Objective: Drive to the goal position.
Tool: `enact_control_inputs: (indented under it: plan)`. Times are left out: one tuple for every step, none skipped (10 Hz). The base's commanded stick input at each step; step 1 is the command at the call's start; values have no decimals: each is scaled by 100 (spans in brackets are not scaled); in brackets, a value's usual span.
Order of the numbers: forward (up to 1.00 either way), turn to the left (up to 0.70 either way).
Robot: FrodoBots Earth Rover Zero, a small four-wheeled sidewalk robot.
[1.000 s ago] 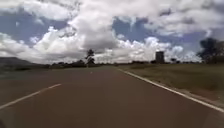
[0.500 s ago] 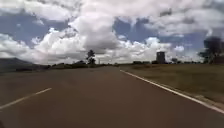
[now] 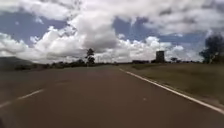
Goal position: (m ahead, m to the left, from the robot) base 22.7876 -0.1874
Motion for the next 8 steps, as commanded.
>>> enact_control_inputs:
  plan:
    - [100,-20]
    - [100,-33]
    - [100,-24]
    - [100,-15]
    - [100,-6]
    - [100,0]
    - [100,0]
    - [100,0]
